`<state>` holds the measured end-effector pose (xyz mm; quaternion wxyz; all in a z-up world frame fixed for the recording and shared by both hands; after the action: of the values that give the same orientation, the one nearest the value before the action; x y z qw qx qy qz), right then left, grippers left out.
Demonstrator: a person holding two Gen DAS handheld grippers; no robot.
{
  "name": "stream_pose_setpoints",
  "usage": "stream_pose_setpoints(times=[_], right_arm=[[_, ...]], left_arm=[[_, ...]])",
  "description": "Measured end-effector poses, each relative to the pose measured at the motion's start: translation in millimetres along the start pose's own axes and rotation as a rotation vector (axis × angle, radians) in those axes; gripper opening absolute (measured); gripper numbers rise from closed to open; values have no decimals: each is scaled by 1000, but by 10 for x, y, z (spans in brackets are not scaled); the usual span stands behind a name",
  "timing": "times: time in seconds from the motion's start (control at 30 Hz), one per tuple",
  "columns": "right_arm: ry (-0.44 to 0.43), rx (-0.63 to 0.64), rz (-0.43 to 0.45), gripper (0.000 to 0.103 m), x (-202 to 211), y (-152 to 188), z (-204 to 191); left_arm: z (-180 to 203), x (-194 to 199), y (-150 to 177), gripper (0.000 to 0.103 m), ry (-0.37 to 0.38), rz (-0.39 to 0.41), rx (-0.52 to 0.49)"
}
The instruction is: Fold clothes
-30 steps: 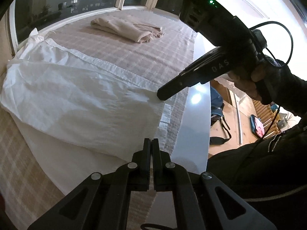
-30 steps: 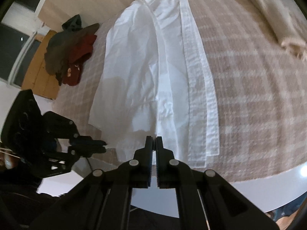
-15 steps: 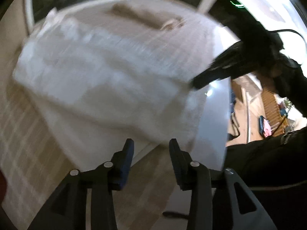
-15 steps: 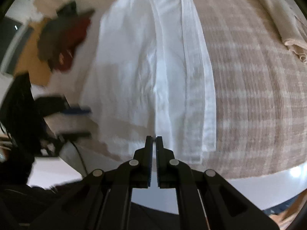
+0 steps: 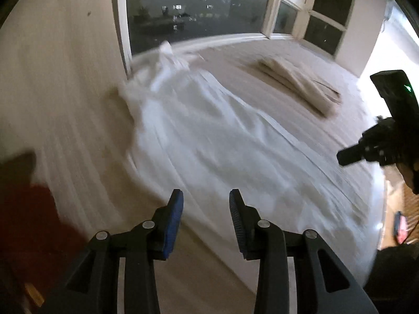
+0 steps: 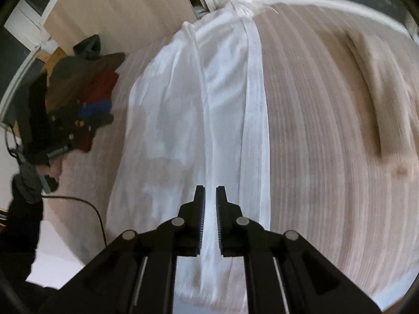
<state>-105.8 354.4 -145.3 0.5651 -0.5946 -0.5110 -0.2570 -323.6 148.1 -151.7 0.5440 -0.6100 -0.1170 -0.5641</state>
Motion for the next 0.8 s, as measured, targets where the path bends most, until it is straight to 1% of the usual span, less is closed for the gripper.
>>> stream_pose_setpoints(times=[0.1, 0.23, 0.27, 0.3, 0.37, 0.43, 0.5, 0.53, 0.6, 0.7, 0.8], right_arm=[[-1, 24, 14, 9, -286, -448, 132], [10, 36, 23, 9, -676, -1007, 354], [1, 39, 28, 9, -754, -1138, 400], [-8, 43, 39, 9, -822, -1285, 444], [-25, 48, 61, 9, -939, -1551, 522], [-35, 46, 91, 9, -1048, -1801, 588], [-47, 48, 100, 9, -1173, -1999, 638], [-49, 51, 102, 9, -1234, -2085, 659], [-27, 71, 99, 9, -1342, -2175, 684], [2, 93, 104, 9, -1416, -2185, 723], [-19, 96, 109, 10, -1419, -2121, 771]], left_arm=[[-55, -249, -338, 34, 10, -1, 11], [-171, -628, -684, 34, -36, -33, -4], [-239, -671, -756, 34, -42, -33, -2], [-313, -707, -826, 36, -48, -31, 2], [-460, -779, -966, 36, -59, -28, 9], [-631, -856, -1083, 37, -56, -28, 68], [-798, -940, -1202, 42, -49, -27, 136], [-882, -982, -1261, 43, -46, -26, 171], [-952, -1120, -1336, 43, -73, -32, 181], [-974, -1318, -1408, 43, -72, -45, 191], [-968, -1459, -1456, 44, -68, -54, 194]])
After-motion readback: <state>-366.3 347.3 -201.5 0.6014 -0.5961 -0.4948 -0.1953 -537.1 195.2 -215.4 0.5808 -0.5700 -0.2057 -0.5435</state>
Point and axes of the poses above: each gripper's, at about its wrist camera, not at the fingertips, and x roughly against the way its jaws point, z to its right, y to its underside, the point moved 2 cm from there along -x, roughly the way its jaws point, and after that the axes turned 14 degrees about x, right-handed, at the moved point
